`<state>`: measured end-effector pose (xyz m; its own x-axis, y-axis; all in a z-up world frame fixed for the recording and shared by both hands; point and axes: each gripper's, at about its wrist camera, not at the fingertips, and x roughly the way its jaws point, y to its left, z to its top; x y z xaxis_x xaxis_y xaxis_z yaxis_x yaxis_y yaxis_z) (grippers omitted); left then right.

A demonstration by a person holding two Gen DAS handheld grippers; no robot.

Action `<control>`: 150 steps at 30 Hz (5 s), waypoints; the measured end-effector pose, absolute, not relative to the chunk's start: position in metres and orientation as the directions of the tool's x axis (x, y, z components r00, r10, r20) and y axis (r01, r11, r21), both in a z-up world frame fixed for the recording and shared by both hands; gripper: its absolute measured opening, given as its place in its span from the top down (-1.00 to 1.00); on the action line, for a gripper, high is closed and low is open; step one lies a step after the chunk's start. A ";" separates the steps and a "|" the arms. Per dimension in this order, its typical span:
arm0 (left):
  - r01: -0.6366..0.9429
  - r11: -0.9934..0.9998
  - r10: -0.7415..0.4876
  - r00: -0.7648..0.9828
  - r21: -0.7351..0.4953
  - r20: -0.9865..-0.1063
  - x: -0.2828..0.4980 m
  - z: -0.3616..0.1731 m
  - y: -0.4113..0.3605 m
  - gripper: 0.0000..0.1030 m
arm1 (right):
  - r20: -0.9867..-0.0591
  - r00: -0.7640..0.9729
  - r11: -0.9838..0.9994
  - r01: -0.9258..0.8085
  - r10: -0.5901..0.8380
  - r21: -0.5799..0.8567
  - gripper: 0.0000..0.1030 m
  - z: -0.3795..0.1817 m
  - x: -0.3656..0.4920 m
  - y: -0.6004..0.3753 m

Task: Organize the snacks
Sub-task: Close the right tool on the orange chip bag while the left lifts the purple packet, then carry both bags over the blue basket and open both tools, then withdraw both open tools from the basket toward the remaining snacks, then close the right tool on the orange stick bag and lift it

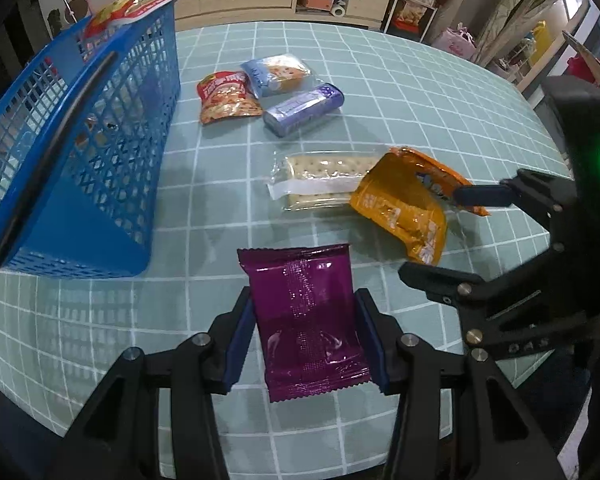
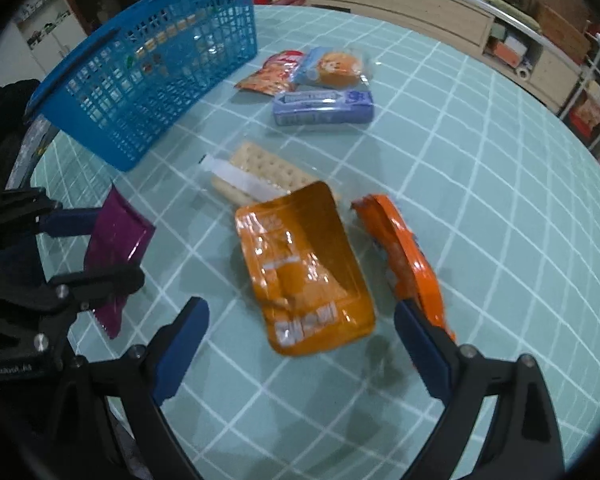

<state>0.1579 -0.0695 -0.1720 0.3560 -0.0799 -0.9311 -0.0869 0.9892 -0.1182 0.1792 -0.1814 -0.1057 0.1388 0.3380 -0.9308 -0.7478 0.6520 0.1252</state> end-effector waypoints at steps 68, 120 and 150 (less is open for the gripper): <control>-0.139 0.988 0.031 0.598 -0.066 -0.801 0.210 -0.037 0.137 0.10 | -0.846 0.265 0.694 -0.702 0.463 0.160 0.43 0.038 0.241 0.007; 0.013 0.998 -0.060 0.642 -0.068 -0.764 0.168 -0.006 0.055 -0.54 | -0.784 0.418 0.764 -0.636 0.459 0.108 -0.67 0.081 0.183 -0.095; 0.265 0.960 -0.220 0.508 -0.092 -0.833 0.207 -0.098 -0.090 -0.54 | -0.831 0.366 0.775 -0.622 0.418 0.116 -0.67 -0.014 0.190 -0.235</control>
<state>0.2073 -0.0896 -0.0978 0.5084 -0.2200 -0.8325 0.2652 0.9598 -0.0916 0.1896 -0.2351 -0.0144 0.3656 0.4183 -0.8315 -0.6217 0.7746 0.1163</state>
